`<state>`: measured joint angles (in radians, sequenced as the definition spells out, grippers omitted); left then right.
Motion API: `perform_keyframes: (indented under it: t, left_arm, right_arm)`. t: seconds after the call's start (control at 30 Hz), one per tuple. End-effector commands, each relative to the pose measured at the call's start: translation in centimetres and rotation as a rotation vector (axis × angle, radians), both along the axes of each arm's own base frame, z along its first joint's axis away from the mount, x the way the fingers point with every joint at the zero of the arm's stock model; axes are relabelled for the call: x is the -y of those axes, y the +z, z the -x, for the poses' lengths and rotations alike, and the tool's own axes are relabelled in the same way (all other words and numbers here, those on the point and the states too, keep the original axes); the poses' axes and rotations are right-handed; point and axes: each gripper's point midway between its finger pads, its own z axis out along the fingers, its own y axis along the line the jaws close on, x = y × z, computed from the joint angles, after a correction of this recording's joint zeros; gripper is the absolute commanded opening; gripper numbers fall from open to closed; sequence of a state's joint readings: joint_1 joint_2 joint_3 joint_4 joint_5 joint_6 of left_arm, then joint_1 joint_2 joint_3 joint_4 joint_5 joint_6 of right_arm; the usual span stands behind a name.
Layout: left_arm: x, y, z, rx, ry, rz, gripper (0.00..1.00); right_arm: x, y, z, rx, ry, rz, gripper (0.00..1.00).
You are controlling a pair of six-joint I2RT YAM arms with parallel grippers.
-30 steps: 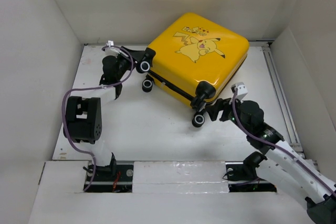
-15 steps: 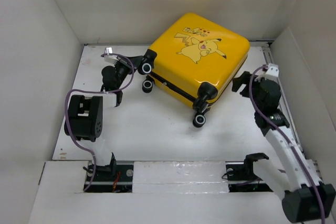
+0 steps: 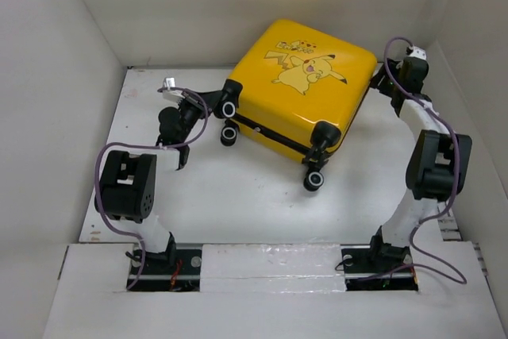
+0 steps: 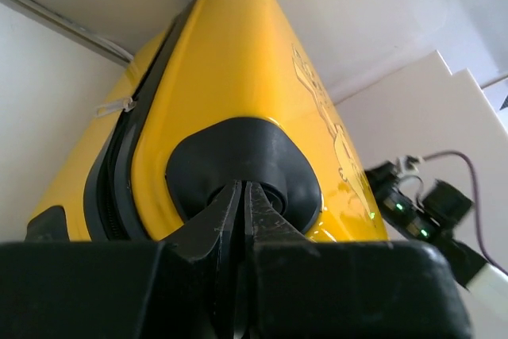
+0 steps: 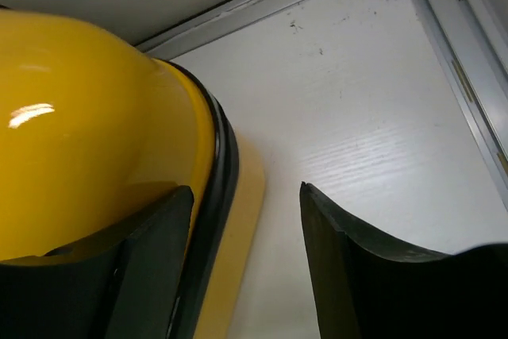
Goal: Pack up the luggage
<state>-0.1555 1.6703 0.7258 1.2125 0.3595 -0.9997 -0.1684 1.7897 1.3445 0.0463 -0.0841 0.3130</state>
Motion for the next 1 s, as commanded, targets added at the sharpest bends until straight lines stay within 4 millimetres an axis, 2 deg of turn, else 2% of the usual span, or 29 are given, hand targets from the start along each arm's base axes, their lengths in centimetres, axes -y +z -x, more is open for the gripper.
perform_keyframes:
  t: [0.0, 0.07, 0.1, 0.13, 0.17, 0.2, 0.23, 0.3, 0.33, 0.37, 0.4, 0.43, 0.47, 0.53, 0.57, 0.6, 0.63, 0.67, 0.7, 0.73, 0.77, 0.8, 0.83, 0.87, 0.9, 0.93, 0.97]
  left_arm:
    - [9.2, -2.9, 7.7, -0.098, -0.348, -0.04, 0.0]
    - [10.2, -2.8, 8.9, -0.09, -0.351, -0.038, 0.0]
    - [10.6, -3.4, 9.9, -0.105, -0.36, -0.041, 0.0]
    - [11.5, -3.6, 11.3, -0.113, -0.376, -0.057, 0.0]
    - [12.1, -3.1, 12.0, -0.105, -0.397, -0.056, 0.0]
    - [12.4, -3.5, 12.8, -0.115, -0.396, -0.059, 0.0]
    - [13.4, -3.1, 14.3, -0.104, -0.428, -0.067, 0.0]
    - [14.3, -3.3, 15.6, -0.117, -0.434, -0.072, 0.0]
    - [14.6, -3.9, 16.6, -0.134, -0.443, -0.08, 0.0]
    - [15.3, -3.4, 17.9, -0.117, -0.467, -0.087, 0.0]
    - [15.5, -3.7, 18.6, -0.131, -0.469, -0.094, 0.0]
    - [15.3, -4.4, 19.2, -0.14, -0.459, -0.109, 0.0]
    - [15.4, -3.8, 20.1, -0.128, -0.468, -0.104, 0.0]
    - [15.0, -4.1, 20.7, -0.139, -0.456, -0.11, 0.0]
    - [14.9, -4.2, 21.4, -0.136, -0.468, -0.11, 0.0]
    - [14.9, -3.8, 21.5, -0.127, -0.468, -0.105, 0.0]
    - [14.8, -3.1, 21.6, -0.102, -0.468, -0.101, 0.0]
    - [14.6, -3.7, 21.5, -0.118, -0.458, -0.122, 0.0]
    - [14.4, -2.0, 21.2, -0.074, -0.438, -0.12, 0.0]
    - [13.9, -2.4, 21.0, -0.093, -0.412, -0.162, 0.01]
    - [12.8, -1.8, 19.6, -0.058, -0.315, -0.215, 0.09]
    - [12.1, 0.2, 18.6, -0.026, -0.252, -0.228, 0.21]
    - [10.8, 0.8, 18.3, -0.041, -0.187, -0.27, 0.38]
    - [9.7, 1.7, 17.5, -0.041, -0.12, -0.295, 0.67]
    - [7.5, 3.7, 16.1, -0.037, 0.01, -0.311, 0.75]
    - [6.4, 5.2, 15.5, -0.019, 0.066, -0.289, 0.83]
    - [5.2, 5.5, 15.0, -0.032, 0.111, -0.295, 0.89]
  right_arm:
    - [-9.0, 0.5, -1.2, 0.002, 0.338, -0.032, 0.64]
    - [-11.1, -0.6, -0.8, -0.001, 0.376, -0.032, 0.64]
    - [-13.1, -1.8, 0.0, -0.018, 0.432, -0.049, 0.64]
    - [-15.0, -1.7, 0.4, -0.016, 0.491, -0.054, 0.66]
    - [-15.0, -1.7, 0.4, -0.014, 0.496, -0.045, 0.66]
    - [-16.8, -2.4, 0.9, -0.03, 0.553, -0.052, 0.66]
    - [-17.8, -2.4, 1.1, -0.029, 0.575, -0.043, 0.66]
    - [-19.6, -3.4, 1.9, -0.066, 0.627, -0.02, 0.66]
    - [-21.3, -3.2, 2.3, -0.068, 0.658, -0.007, 0.66]
    - [-22.2, -3.3, 2.4, -0.069, 0.675, -0.006, 0.66]
    - [-23.0, -3.6, 2.8, -0.081, 0.697, 0.003, 0.66]
    - [-24.7, -3.9, 3.3, -0.091, 0.737, -0.002, 0.66]
    - [-25.3, -3.9, 3.6, -0.088, 0.756, 0.008, 0.66]
    - [-26.4, -3.5, 3.8, -0.079, 0.776, 0.01, 0.66]
    - [-25.8, -4.2, 3.7, -0.094, 0.741, 0.027, 0.66]
    - [-25.5, -3.9, 3.7, -0.094, 0.719, 0.027, 0.66]
    - [-24.3, -3.5, 3.5, -0.086, 0.662, 0.029, 0.67]
    - [-23.6, -2.3, 3.0, -0.055, 0.637, 0.027, 0.67]
    - [-22.8, -2.4, 3.4, -0.057, 0.619, 0.017, 0.67]
    - [-22.0, -0.6, 3.8, -0.018, 0.601, 0.013, 0.68]
    - [-21.5, 0.3, 4.0, 0.001, 0.586, 0.005, 0.69]
    - [-20.5, 0.3, 4.5, 0.003, 0.553, 0.016, 0.69]
    - [-20.1, 2.6, 5.3, 0.051, 0.538, 0.027, 0.7]
    - [-19.7, 3.6, 5.7, 0.076, 0.522, 0.036, 0.72]
    - [-19.1, 4.7, 7.0, 0.1, 0.501, 0.045, 0.72]
    - [-19.6, 3.9, 7.4, 0.088, 0.507, 0.048, 0.72]
    - [-19.7, 6.0, 8.7, 0.133, 0.501, 0.043, 0.73]
